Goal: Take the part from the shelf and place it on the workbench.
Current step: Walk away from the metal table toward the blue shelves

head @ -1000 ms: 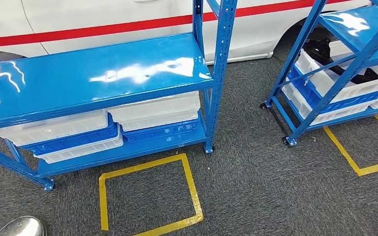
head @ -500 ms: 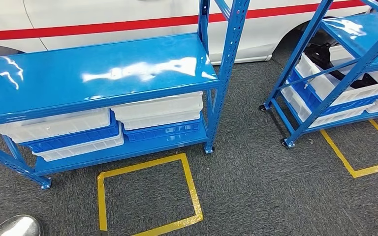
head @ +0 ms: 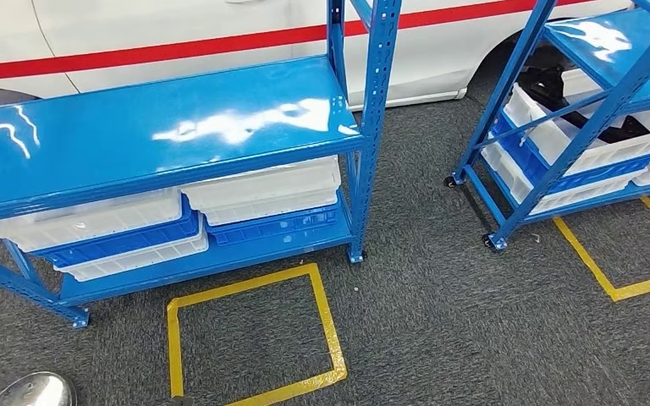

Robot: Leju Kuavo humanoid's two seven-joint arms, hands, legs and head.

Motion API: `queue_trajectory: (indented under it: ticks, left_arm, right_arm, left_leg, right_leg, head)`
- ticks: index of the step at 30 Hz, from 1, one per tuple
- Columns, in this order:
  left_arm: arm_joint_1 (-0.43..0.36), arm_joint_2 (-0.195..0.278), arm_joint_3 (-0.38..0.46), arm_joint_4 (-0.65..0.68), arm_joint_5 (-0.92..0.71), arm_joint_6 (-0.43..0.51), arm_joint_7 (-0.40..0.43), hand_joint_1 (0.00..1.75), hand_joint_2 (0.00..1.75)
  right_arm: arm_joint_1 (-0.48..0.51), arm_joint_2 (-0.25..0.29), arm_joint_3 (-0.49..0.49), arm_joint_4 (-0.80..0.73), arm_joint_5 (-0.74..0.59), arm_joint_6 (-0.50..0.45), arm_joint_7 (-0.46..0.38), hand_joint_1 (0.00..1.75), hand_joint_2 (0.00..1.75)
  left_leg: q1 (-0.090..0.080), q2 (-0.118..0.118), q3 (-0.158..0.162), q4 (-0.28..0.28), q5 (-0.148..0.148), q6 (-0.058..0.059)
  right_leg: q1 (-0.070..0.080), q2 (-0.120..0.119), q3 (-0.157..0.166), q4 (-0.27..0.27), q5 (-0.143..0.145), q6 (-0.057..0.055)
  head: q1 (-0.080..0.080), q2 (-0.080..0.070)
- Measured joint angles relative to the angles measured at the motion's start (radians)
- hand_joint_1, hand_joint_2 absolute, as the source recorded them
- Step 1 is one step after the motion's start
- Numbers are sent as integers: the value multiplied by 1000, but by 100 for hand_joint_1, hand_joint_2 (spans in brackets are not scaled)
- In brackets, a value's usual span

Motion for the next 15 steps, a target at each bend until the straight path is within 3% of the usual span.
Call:
queue_trajectory:
  ticks: [2, 3, 4, 6, 8, 12, 13, 15]
  left_arm:
    - [2, 0, 0, 0, 0, 0, 0, 0, 0]
    - [3, 0, 0, 0, 0, 0, 0, 0, 0]
    - [3, 0, 0, 0, 0, 0, 0, 0, 0]
    - [2, 0, 0, 0, 0, 0, 0, 0, 0]
    - [0, 0, 0, 0, 0, 0, -1, 0, 0]
    - [2, 0, 0, 0, 0, -1, -2, 0, 0]
    - [2, 0, 0, 0, -1, -1, -2, 0, 0]
    - [0, 0, 0, 0, -2, -1, -2, 0, 0]
  right_arm:
    - [0, 0, 0, 0, 3, 0, 0, 0, 0]
    - [0, 0, 0, 0, 5, -1, 0, 0, 0]
    - [0, 0, 0, 0, 7, -1, 0, 0, 0]
    - [0, 0, 0, 0, 10, -1, 0, 0, 0]
    - [-1, 0, 0, 0, 11, -1, 0, 0, 0]
    - [-1, 0, 0, 0, 11, 0, 0, 0, 0]
    - [-1, 0, 0, 0, 11, 0, 0, 0, 0]
    - [-1, -1, 0, 0, 11, 1, 0, 0, 0]
  left_leg:
    - [0, 0, -49, 106, -36, -4]
    - [0, 0, -52, 113, -26, -4]
    - [0, 0, -37, 80, 3, -3]
    - [-1, 0, 24, -48, 69, 2]
    - [-4, -1, 64, -136, 95, 11]
    - [-3, -2, 70, -160, 100, 34]
    - [0, -2, 71, -164, 104, 41]
    - [0, -1, 70, -167, 107, 48]
  right_leg:
    - [2, 0, 0, 1, -1, -4]
    - [3, 1, 1, 2, -2, -4]
    - [3, 1, 2, 3, -3, -4]
    - [5, 2, 5, 7, -7, 1]
    - [8, 2, 4, 12, -10, 11]
    - [7, 1, -1, 22, -18, 31]
    - [6, 1, -12, 47, -36, 35]
    - [3, 1, -61, 153, -98, 43]
  head:
    - [0, 0]
    - [0, 0]
    - [0, 0]
    - [0, 0]
    - [0, 0]
    - [1, 0]
    - [1, 0]
    - [1, 0]
